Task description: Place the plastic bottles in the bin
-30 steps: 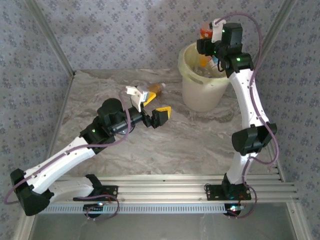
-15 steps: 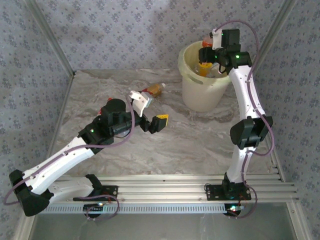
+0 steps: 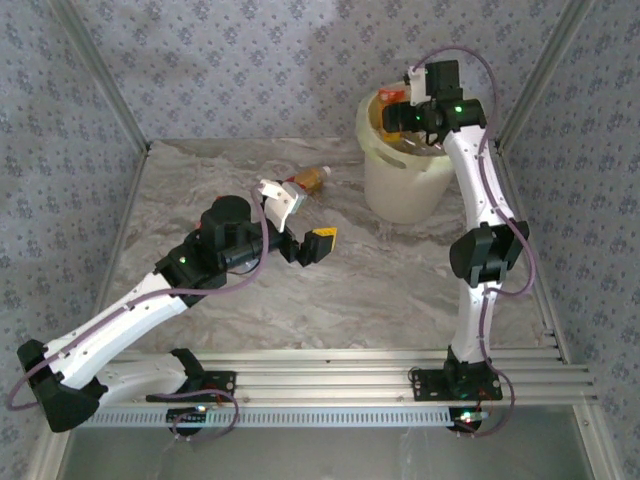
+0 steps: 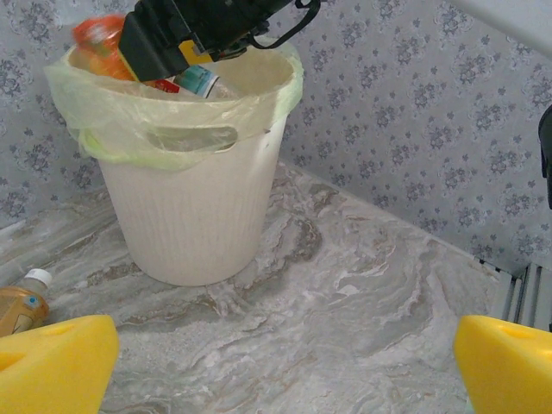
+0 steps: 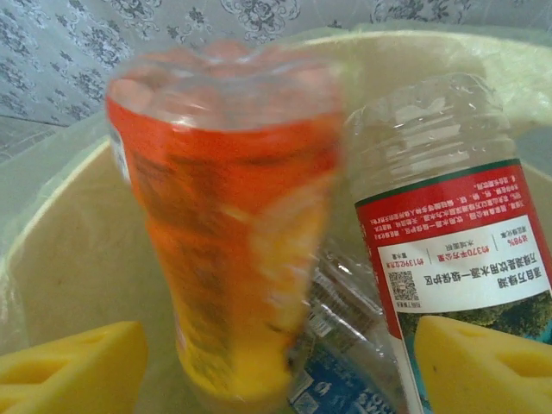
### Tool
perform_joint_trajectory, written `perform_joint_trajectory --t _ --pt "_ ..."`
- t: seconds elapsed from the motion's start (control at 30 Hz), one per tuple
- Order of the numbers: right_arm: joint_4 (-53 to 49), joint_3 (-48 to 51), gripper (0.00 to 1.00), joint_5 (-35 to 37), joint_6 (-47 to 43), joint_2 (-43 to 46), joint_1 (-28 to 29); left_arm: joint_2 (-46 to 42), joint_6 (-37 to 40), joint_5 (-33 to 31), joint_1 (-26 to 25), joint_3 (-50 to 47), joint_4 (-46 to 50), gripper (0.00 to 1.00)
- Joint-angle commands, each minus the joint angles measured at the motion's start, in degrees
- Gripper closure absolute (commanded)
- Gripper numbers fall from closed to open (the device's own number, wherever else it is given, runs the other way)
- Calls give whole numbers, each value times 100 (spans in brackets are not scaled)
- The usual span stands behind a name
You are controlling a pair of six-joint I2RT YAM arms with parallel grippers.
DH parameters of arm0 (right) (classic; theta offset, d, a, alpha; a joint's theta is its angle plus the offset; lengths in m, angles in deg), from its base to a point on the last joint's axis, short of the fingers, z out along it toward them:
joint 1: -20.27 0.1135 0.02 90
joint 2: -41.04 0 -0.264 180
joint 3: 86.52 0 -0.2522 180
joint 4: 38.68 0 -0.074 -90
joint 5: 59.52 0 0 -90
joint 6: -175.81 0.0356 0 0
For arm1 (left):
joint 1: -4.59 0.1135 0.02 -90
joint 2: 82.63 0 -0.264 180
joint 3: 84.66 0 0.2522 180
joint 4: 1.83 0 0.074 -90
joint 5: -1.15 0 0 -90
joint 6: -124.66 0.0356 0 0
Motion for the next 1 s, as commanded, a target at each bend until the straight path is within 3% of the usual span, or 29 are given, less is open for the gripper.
perform_joint_trajectory --t 0.0,0.33,0.63,0.97 --pt "-95 -252 13 185 74 120 32 -8 55 -18 -3 166 36 0" --pt "385 425 12 -28 558 1105 34 -114 195 -300 48 149 371 0" --pt "1320 2555 8 -1031 827 2788 198 -308 489 -699 345 144 1177 0" --pt "1808 4916 0 -1376 1376 4431 988 -97 388 -883 1072 56 2322 0"
